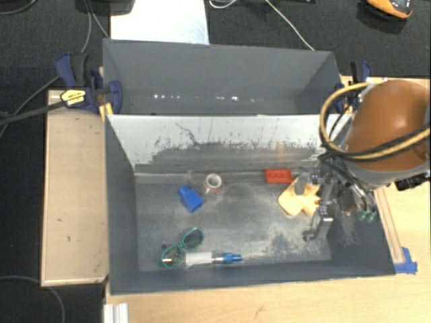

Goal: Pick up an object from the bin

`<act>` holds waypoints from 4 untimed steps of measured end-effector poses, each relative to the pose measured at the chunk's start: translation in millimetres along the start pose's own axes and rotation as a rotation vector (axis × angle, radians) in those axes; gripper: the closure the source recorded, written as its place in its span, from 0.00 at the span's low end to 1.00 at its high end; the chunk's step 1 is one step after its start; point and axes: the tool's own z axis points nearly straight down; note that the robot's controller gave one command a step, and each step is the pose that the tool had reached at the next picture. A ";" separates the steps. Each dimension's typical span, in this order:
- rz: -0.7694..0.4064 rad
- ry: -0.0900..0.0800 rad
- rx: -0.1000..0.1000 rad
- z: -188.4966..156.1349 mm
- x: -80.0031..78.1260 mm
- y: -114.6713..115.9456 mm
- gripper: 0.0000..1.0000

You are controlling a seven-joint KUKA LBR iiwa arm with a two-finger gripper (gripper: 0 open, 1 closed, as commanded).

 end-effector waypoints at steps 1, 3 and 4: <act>-0.003 -0.008 0.001 -4.4 -1.6 0.2 0.00; -0.238 -0.014 0.002 107.7 -72.6 -20.8 0.00; 0.122 -0.013 0.001 141.9 -82.8 -65.8 1.00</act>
Offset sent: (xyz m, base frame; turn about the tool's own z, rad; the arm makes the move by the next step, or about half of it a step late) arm 0.0238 -0.0221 -0.0935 -0.1248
